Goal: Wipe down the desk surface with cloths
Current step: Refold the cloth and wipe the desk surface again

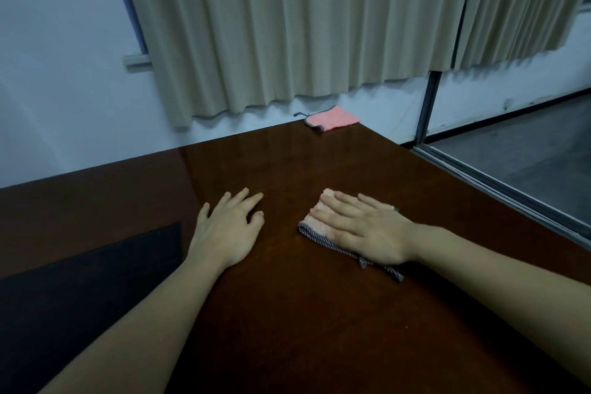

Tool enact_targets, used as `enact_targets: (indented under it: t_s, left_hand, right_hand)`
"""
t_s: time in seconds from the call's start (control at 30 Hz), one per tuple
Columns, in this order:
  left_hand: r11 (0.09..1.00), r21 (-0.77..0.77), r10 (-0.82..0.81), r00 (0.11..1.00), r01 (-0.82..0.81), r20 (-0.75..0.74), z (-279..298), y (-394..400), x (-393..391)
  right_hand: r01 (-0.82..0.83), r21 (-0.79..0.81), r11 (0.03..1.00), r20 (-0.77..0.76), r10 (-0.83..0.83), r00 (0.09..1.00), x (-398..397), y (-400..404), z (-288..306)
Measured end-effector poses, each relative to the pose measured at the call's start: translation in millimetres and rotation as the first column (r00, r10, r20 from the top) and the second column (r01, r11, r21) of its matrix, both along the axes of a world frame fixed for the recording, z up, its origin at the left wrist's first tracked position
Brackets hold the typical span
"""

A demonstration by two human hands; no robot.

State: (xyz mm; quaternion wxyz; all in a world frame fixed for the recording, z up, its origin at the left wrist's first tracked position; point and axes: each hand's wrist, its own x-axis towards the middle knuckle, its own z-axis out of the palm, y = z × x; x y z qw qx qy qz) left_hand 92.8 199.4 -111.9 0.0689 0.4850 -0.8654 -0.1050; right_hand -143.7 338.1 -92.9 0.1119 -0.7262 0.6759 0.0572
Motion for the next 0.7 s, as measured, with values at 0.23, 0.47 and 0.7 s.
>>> enact_targets:
  t_s: [0.23,0.47,0.7]
  left_hand:
    - [1.000,-0.005,-0.008,1.000,0.008,-0.001,-1,0,2]
    - [1.000,-0.010,-0.006,1.000,0.005,-0.004,-1,1,2]
    - [1.000,-0.021,0.003,1.000,-0.003,0.001,-1,1,1]
  right_hand:
    - [0.260,-0.036,0.965,-0.013,-0.260,0.965,-34,-90,-5]
    - [0.204,-0.027,0.979,-0.018,-0.204,0.979,-8,-83,-4]
    - [0.001,-0.023,1.000,-0.003,-0.001,1.000,30,-11,-1]
